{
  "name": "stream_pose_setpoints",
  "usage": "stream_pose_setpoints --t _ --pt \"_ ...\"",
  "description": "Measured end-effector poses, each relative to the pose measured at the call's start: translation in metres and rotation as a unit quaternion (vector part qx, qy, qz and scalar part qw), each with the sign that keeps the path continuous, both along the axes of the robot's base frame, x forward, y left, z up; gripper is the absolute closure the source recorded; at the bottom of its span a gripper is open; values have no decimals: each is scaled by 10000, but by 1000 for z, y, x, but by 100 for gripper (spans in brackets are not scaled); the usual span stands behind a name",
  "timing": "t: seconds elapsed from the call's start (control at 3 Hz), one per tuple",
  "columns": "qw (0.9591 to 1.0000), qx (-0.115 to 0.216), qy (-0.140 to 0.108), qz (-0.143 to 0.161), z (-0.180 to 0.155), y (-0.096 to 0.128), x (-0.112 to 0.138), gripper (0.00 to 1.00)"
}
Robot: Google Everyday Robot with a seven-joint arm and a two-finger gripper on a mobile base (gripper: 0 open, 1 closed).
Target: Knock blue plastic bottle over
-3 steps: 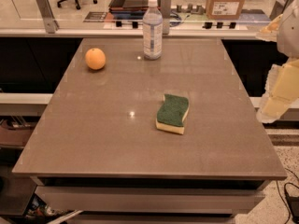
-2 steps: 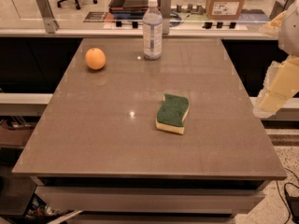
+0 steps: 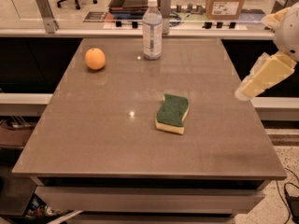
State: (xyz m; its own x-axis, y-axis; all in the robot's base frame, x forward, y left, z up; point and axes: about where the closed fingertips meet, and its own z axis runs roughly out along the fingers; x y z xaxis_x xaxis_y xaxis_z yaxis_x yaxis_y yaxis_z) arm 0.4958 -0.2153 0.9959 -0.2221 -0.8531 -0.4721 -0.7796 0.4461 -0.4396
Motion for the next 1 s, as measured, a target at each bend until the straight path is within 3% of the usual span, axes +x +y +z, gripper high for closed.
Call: stream_pose_setpoints --t 0.33,0.67,1.0 --pt "9969 640 -454 -10 -2 2 34 0" --pt "9873 1350 -836 58 -11 5 73 0" --pt "9754 1945 -1027 119 -14 10 109 0"
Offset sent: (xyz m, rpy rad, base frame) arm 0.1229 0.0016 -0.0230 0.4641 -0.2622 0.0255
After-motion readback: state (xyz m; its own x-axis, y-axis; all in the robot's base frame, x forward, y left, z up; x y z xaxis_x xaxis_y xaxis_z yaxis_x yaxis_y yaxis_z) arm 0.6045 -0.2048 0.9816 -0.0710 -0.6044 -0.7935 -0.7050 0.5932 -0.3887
